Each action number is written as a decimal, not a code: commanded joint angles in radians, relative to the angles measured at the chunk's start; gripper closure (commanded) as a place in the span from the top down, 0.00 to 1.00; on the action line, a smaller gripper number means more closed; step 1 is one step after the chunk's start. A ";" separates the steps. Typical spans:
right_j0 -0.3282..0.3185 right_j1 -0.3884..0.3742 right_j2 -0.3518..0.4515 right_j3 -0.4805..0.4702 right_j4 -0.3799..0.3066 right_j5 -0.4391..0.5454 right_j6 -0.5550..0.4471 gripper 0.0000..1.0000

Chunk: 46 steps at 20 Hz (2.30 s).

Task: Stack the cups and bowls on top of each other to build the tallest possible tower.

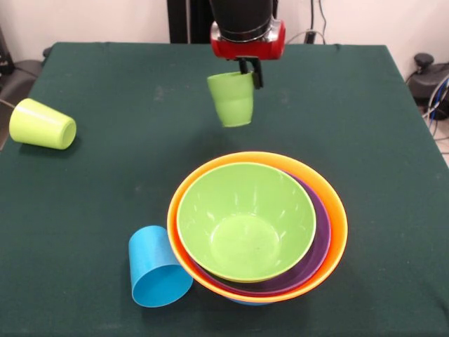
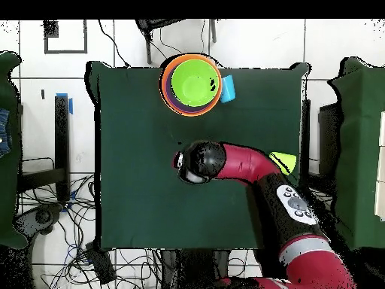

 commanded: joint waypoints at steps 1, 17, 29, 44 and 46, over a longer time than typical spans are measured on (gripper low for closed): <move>0.055 -0.014 0.060 -0.350 0.022 0.301 -0.019 0.00; 0.140 0.268 0.120 -1.099 -0.105 0.698 -0.176 0.00; 0.144 0.433 0.223 -1.324 -0.153 0.605 -0.310 0.00; 0.134 0.433 0.182 -1.210 -0.099 0.569 -0.233 0.00; 0.125 0.430 0.181 -1.162 -0.065 0.625 -0.201 0.00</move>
